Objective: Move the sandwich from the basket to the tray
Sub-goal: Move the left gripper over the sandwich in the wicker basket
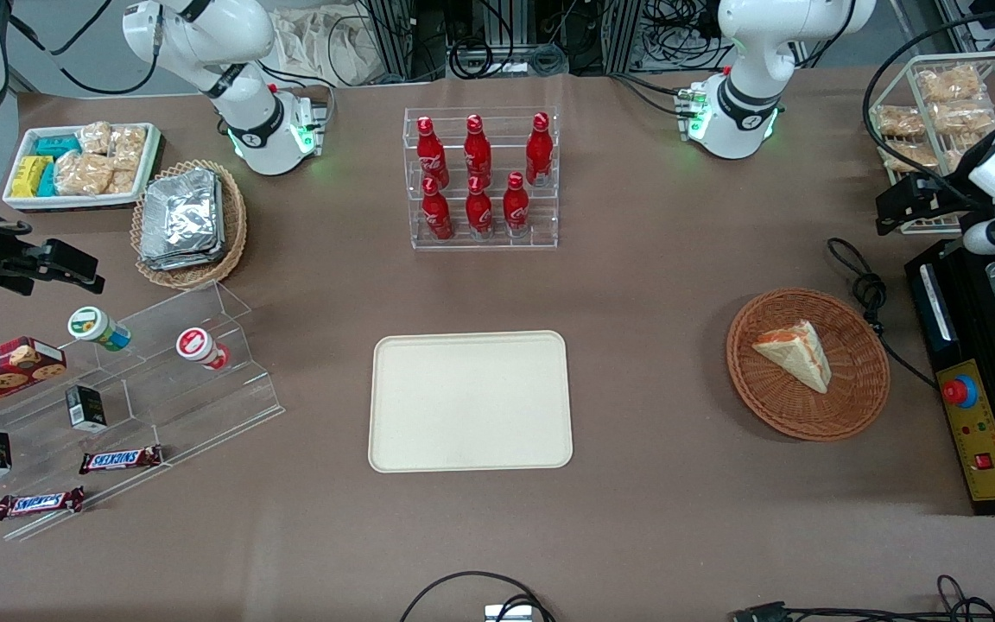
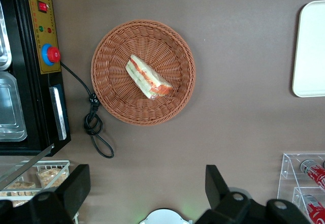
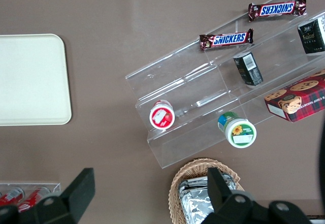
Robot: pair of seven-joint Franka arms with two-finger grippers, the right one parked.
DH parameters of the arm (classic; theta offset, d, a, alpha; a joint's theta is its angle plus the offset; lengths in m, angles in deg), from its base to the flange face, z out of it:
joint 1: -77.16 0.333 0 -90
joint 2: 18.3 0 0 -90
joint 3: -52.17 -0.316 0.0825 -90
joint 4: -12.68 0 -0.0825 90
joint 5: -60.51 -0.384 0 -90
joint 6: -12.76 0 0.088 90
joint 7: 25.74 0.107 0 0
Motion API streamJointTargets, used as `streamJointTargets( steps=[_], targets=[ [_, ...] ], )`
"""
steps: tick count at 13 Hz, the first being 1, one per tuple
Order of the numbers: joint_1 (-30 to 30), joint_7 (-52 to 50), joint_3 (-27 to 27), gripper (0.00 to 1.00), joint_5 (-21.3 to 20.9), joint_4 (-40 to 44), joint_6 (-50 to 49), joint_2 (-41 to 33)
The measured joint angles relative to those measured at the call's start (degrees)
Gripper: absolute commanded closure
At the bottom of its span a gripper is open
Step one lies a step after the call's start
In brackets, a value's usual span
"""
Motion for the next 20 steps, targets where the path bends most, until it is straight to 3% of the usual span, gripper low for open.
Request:
streamJointTargets(
  steps=[8,20],
  targets=[
    [0.15,-3.71,-0.41,0.00,0.01,-0.89,1.32,1.64],
    [0.90,-28.80,-1.51,0.00,0.01,-33.28,35.12,-1.74]
  ],
)
